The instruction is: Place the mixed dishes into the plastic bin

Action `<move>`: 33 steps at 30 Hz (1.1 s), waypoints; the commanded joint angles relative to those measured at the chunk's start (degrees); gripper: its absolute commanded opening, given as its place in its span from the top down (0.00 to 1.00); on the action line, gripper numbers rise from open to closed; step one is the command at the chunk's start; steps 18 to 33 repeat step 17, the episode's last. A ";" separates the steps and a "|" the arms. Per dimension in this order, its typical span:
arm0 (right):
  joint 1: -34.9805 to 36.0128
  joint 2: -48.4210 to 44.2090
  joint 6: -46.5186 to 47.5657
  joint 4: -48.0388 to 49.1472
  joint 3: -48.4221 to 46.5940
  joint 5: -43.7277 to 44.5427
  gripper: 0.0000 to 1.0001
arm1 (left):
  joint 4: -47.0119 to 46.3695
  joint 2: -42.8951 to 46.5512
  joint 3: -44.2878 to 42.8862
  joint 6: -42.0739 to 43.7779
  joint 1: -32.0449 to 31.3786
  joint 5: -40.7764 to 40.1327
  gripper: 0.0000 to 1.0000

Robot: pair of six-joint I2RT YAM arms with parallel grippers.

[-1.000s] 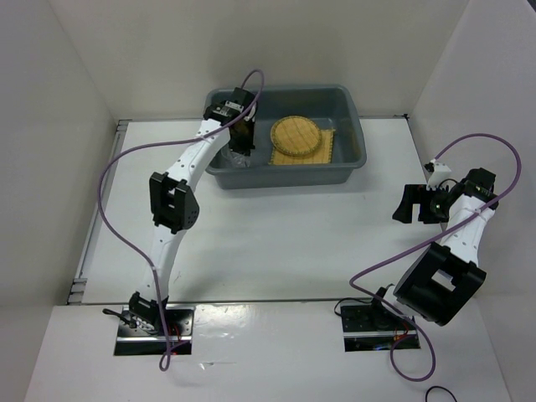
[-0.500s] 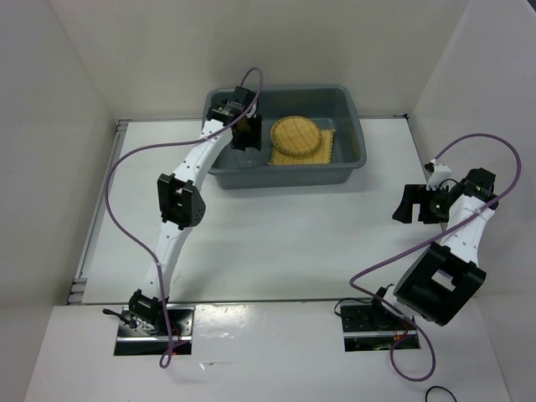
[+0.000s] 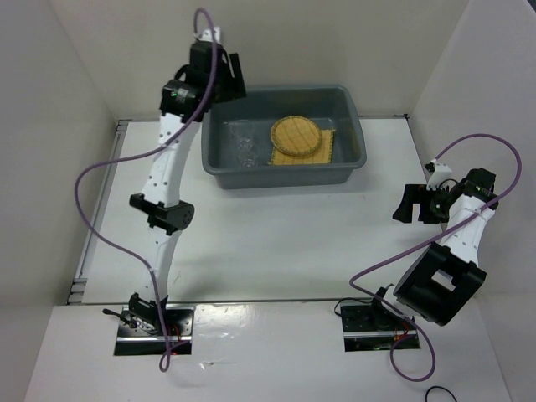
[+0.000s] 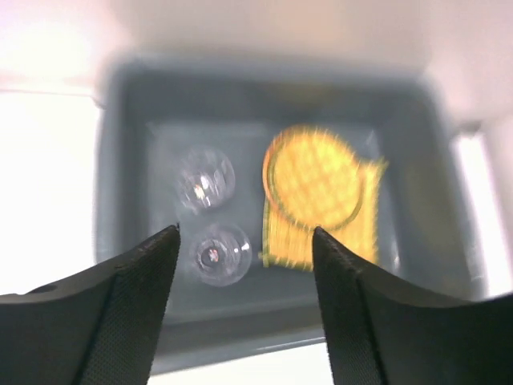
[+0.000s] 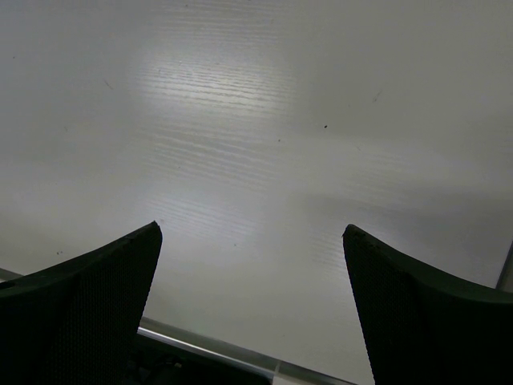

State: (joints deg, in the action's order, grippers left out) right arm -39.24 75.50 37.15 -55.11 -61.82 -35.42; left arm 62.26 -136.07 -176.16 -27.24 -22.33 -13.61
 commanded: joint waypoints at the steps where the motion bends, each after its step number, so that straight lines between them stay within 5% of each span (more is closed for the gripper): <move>1: 0.22 -2.81 -0.14 1.32 -0.23 -0.35 0.02 | 1.11 11.34 -3.40 0.53 1.76 -5.89 0.27; 12: 0.22 -1.76 -0.14 1.32 -0.23 0.17 0.02 | 11.14 27.51 -1.47 -5.80 -2.99 -37.98 0.30; 17: 0.22 -2.29 0.47 1.24 -0.23 -0.43 0.02 | 3.67 29.55 -2.78 2.10 -2.99 -39.05 0.00; 33: 0.22 -2.29 0.47 1.24 -0.23 -0.43 0.02 | 3.67 29.55 -2.78 2.10 -2.99 -39.05 0.00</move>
